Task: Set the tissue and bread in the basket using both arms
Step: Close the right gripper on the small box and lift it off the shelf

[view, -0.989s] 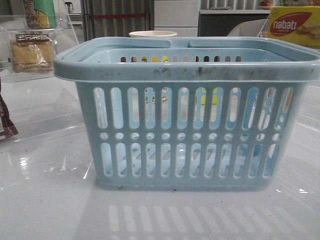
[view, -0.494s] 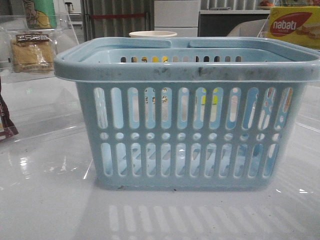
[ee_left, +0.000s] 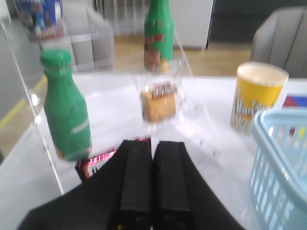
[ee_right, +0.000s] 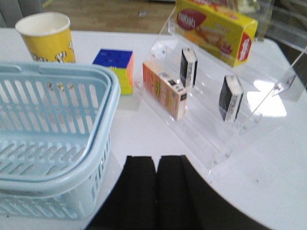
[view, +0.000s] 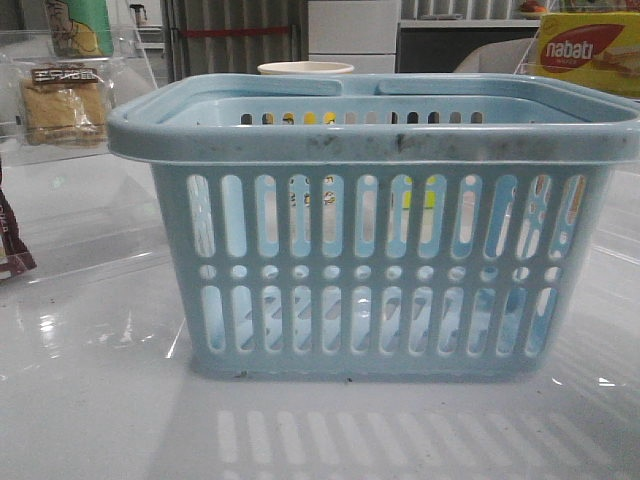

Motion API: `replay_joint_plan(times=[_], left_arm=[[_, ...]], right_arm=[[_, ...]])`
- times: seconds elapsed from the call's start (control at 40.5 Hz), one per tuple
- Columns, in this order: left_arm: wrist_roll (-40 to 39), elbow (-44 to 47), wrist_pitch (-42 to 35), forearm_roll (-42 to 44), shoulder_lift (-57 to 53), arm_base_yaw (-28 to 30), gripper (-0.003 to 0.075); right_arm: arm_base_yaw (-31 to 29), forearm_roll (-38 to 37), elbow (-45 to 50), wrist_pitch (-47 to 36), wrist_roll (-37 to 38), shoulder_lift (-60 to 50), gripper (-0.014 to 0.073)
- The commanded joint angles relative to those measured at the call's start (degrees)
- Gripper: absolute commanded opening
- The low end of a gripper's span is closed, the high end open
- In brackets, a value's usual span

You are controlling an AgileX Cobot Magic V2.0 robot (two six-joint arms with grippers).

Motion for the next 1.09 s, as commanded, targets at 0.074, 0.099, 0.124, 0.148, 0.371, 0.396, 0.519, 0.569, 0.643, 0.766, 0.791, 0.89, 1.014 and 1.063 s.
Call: replay_joint_plan(times=[0.074,0.099,0.124,0.148,0.371,0.396,0.519,0.569,0.643,0.766,0.791,0.89,1.014,1.063], left_arm=[[-0.08,-1.43,-1.18,-0.46,4.73,-0.36,0.0093],[-0.08,-1.43,-0.73,-0.46,5.10,-0.36,0.0093],[-0.08,-1.43,-0.67,-0.46,5.62,-0.36,0.0093],[-0.08,-1.43,-0.62,-0.46,5.97,-0.36,0.0093],[-0.08,-1.43,-0.67,-0.46,9.72,-0.36,0.0106],[-0.08,-1.43,-0.53,-0.46,10.21,-0.36,0.0127],[-0.08,-1.43,-0.64,-0.35,11.88,-0.36,0.0335],[-0.08,-1.43,-0.64,-0.22,12.45,-0.36,0.0436],[-0.08,-1.43,-0.75,-0.22,13.25,-0.36,0.0519],[-0.08,-1.43,-0.75,-0.22,14.01,-0.36,0.0527],[-0.08,-1.43,-0.75,-0.22,14.01,-0.36,0.0527],[-0.08,-1.43,-0.87,-0.22,14.01,-0.36,0.0527],[-0.08,-1.43,-0.87,-0.22,14.01,-0.36,0.0527],[-0.08,-1.43,-0.87,-0.22,14.01,-0.36,0.0527]], right_arm=[[-0.26,0.36,-1.84,-2.84,-0.07,5.90,0.0028],[-0.26,0.36,-1.53,-2.84,-0.07,6.48,0.0028],[-0.26,0.36,-1.33,-2.70,-0.07,7.16,0.0028],[-0.26,0.36,-1.18,-2.71,-0.07,7.76,0.0028],[-0.26,0.36,-0.95,-0.83,-0.12,13.98,0.0057],[-0.26,0.36,-0.95,-0.50,-0.12,14.38,0.0092],[-0.26,0.06,-0.95,-0.49,-0.12,16.70,0.0353],[-0.26,-0.12,-0.95,-0.77,-0.12,17.55,0.0461],[-0.26,-0.74,-0.95,-1.17,-0.12,18.84,0.0561],[-0.60,-4.05,-1.21,-3.42,0.41,21.36,0.0573],[-0.97,-4.05,-1.40,-3.97,1.02,21.79,0.0573],[-4.14,-4.51,-3.22,-5.58,2.97,24.54,0.0573],[-8.56,-4.45,-6.95,-5.63,2.97,29.43,0.0573],[-10.06,-4.45,-8.76,-5.57,2.97,31.62,0.0573]])
